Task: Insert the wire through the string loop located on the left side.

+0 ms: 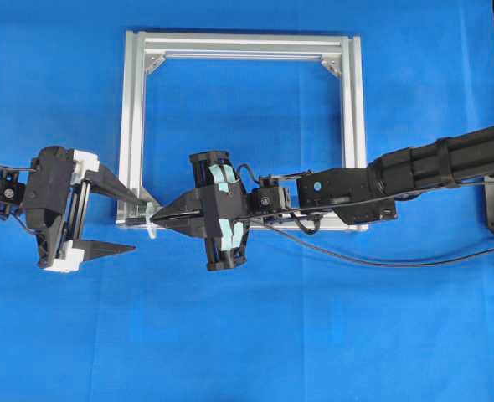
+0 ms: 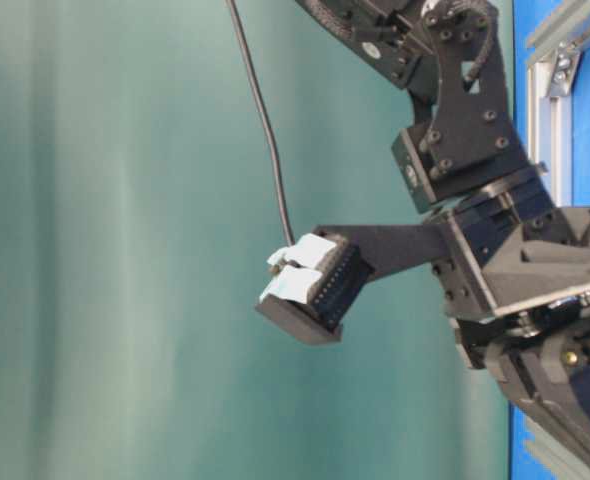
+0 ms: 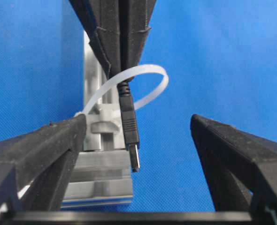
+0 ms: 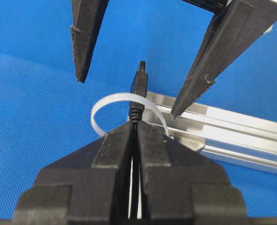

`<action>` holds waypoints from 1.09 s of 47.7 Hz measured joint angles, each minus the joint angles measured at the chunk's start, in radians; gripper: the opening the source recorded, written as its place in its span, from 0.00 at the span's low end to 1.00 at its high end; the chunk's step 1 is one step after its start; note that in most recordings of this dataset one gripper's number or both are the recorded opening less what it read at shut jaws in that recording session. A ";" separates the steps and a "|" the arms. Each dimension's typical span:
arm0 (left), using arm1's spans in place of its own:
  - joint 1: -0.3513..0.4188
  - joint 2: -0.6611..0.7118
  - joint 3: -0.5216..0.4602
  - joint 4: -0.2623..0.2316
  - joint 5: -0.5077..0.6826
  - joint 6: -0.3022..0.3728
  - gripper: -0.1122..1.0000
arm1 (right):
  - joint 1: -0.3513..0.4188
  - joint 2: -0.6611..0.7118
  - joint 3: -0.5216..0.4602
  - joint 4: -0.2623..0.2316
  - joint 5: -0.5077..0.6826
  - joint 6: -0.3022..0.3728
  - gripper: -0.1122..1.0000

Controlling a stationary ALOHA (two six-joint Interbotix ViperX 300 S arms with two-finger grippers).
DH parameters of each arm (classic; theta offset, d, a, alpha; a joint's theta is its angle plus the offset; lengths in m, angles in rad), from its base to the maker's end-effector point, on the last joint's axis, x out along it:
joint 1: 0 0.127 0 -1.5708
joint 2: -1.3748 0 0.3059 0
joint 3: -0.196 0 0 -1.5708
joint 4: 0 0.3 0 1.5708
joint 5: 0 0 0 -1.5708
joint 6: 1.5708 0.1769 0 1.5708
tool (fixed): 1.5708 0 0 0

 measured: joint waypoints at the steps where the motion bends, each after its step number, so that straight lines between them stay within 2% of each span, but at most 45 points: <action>1: 0.000 0.000 0.000 0.000 0.000 0.000 0.89 | 0.000 0.000 0.000 0.000 0.000 0.000 0.10; 4: 0.002 -0.002 0.000 0.000 0.000 0.000 0.85 | 0.000 0.000 0.000 0.002 0.002 0.000 0.10; 7: 0.008 0.000 -0.003 0.000 0.000 0.000 0.74 | 0.000 -0.002 0.002 0.000 0.002 0.000 0.10; 14: 0.011 0.006 -0.018 0.000 0.002 0.000 0.33 | 0.000 -0.002 0.000 0.002 0.002 0.000 0.10; 18: 0.014 0.011 -0.026 -0.002 0.017 0.000 0.17 | 0.000 -0.002 0.000 0.000 0.002 0.003 0.10; 27: 0.015 0.011 -0.034 -0.002 0.064 0.000 0.17 | 0.000 0.000 0.000 0.000 0.002 0.003 0.10; 43: 0.015 0.011 -0.034 0.000 0.072 0.000 0.17 | 0.000 0.000 0.000 0.000 0.002 0.002 0.11; 47: 0.017 0.011 -0.034 0.000 0.078 0.000 0.17 | 0.000 -0.002 0.002 0.000 0.002 -0.002 0.22; 52: 0.017 0.009 -0.029 -0.002 0.095 -0.002 0.17 | 0.000 0.000 0.003 0.002 0.002 0.005 0.47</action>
